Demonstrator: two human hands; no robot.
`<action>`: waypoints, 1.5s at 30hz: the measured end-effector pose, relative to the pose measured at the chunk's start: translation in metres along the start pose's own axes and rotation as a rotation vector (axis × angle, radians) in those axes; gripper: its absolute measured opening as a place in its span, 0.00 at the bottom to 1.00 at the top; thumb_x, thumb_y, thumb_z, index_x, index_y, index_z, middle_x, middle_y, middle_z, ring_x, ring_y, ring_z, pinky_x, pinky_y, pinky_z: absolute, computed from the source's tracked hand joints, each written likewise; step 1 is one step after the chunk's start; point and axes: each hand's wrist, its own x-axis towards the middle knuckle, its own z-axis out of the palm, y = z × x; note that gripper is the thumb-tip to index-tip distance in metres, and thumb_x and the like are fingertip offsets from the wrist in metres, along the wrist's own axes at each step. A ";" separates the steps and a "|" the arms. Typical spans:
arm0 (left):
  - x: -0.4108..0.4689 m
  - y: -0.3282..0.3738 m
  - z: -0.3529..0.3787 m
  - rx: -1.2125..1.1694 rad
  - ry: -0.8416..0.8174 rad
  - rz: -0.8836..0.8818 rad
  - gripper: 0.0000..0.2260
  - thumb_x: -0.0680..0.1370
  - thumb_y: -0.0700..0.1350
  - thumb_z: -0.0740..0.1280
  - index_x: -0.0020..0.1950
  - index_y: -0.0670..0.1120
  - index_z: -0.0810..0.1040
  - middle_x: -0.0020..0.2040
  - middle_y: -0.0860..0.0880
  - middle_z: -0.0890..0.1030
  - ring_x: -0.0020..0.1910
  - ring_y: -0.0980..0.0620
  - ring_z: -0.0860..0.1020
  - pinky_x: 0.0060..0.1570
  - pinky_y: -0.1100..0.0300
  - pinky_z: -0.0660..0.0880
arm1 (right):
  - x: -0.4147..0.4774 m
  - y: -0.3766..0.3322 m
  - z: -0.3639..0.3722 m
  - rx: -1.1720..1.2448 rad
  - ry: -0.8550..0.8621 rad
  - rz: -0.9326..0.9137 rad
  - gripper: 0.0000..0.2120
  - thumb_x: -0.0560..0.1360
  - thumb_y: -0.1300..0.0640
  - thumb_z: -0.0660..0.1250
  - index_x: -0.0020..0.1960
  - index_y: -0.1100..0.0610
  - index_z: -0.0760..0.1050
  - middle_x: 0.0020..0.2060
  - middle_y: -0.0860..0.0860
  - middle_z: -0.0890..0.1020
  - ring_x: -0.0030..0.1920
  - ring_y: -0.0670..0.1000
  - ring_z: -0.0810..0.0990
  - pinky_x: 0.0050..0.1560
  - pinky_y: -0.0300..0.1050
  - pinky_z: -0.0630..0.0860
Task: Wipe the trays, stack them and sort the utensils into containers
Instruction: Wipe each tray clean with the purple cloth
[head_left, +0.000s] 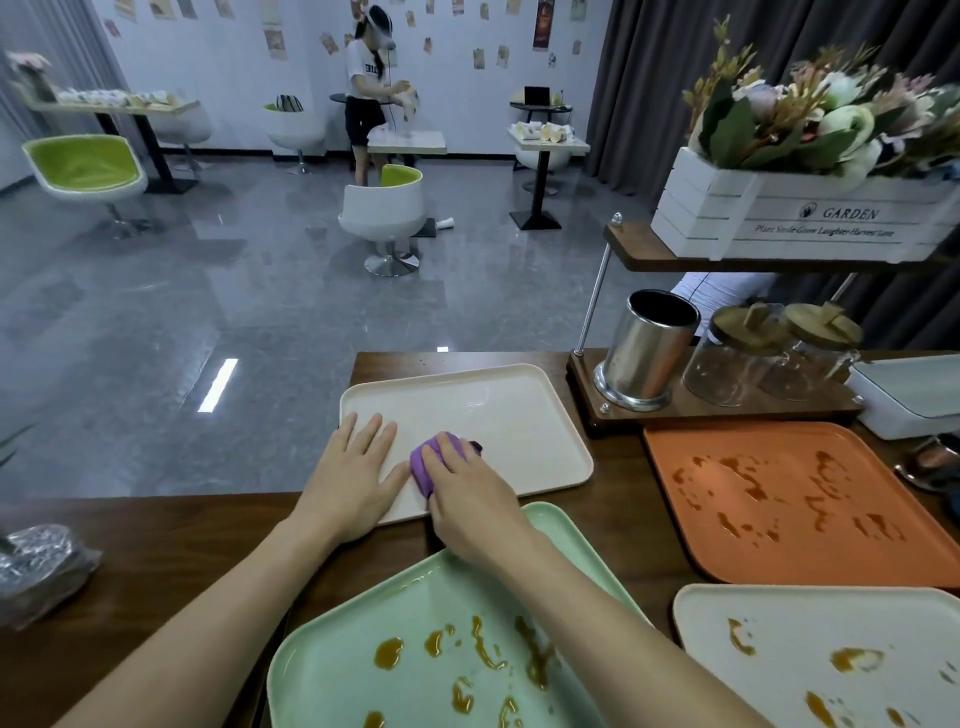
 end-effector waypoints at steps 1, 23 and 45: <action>0.000 0.000 0.000 -0.004 -0.001 0.001 0.31 0.85 0.62 0.48 0.84 0.50 0.48 0.84 0.50 0.45 0.82 0.48 0.38 0.81 0.52 0.40 | 0.000 0.002 0.001 0.001 0.004 0.008 0.28 0.83 0.56 0.54 0.81 0.59 0.51 0.81 0.57 0.52 0.80 0.58 0.50 0.79 0.51 0.52; -0.004 -0.001 -0.006 -0.077 -0.044 0.003 0.31 0.84 0.63 0.48 0.84 0.52 0.46 0.84 0.54 0.42 0.81 0.53 0.34 0.79 0.53 0.38 | 0.046 0.110 -0.014 -0.101 0.070 0.311 0.24 0.76 0.58 0.58 0.72 0.57 0.62 0.74 0.57 0.63 0.75 0.58 0.60 0.72 0.51 0.57; -0.002 0.000 -0.004 -0.072 0.031 -0.023 0.24 0.87 0.53 0.46 0.84 0.52 0.55 0.84 0.52 0.51 0.83 0.49 0.40 0.81 0.51 0.42 | 0.017 0.035 0.001 -0.038 0.045 -0.094 0.27 0.80 0.58 0.56 0.78 0.61 0.60 0.78 0.60 0.60 0.78 0.60 0.57 0.78 0.48 0.53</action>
